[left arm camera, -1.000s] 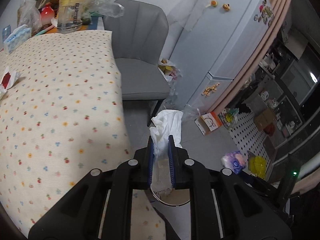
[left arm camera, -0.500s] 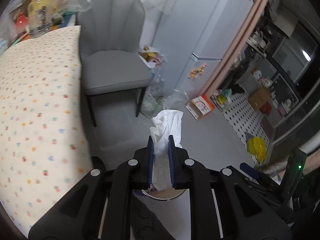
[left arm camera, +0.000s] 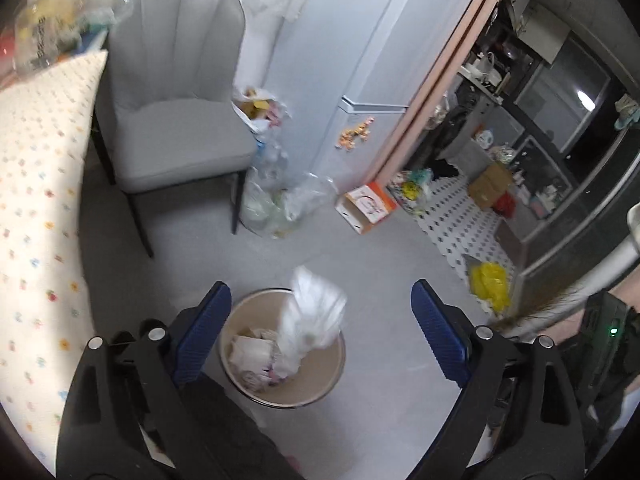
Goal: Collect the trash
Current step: 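Open both tools to drop the tissue and tissue pack into the bin, then move both tools back over the table toward the last tissue and red wrapper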
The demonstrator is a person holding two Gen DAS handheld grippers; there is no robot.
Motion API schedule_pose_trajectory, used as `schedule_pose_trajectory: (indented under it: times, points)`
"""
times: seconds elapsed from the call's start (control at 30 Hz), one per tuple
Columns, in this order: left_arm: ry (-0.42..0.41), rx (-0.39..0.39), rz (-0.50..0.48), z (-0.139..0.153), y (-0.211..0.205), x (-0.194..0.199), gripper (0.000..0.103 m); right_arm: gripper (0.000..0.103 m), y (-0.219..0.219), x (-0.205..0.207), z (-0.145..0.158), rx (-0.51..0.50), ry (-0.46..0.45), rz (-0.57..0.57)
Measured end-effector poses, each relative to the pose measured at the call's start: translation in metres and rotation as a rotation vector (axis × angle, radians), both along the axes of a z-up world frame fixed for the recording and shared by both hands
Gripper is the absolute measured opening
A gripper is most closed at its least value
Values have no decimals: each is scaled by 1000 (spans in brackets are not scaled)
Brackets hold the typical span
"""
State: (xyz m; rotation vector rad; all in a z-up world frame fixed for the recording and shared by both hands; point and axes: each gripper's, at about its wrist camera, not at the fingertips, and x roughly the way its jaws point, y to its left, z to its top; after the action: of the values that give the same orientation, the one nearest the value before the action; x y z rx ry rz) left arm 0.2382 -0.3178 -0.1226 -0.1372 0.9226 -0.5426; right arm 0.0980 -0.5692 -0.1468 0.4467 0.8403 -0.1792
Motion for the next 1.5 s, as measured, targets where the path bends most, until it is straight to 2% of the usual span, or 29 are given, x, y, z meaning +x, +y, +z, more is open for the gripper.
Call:
schedule_pose_trajectory:
  times: [0.13, 0.3, 0.43, 0.6, 0.93, 1.1, 1.5]
  points:
    - [25, -35, 31, 1, 15, 2, 94, 78, 6, 1, -1, 3, 2, 11]
    - [14, -44, 87, 11, 43, 3, 97, 78, 19, 6, 1, 3, -2, 42]
    - [-3, -73, 165, 25, 84, -1, 97, 91, 34, 9, 9, -9, -24, 65]
    - [-39, -86, 247, 40, 129, -8, 97, 96, 59, 17, 18, -5, -45, 108]
    - [-105, -76, 372, 53, 210, -16, 97, 95, 121, 42, 42, -9, -80, 202]
    - [-145, -1, 427, 56, 253, -15, 97, 95, 150, 53, 52, -20, -90, 249]
    - [-127, 7, 602, 52, 356, -10, 97, 95, 221, 83, 74, -50, -110, 351]
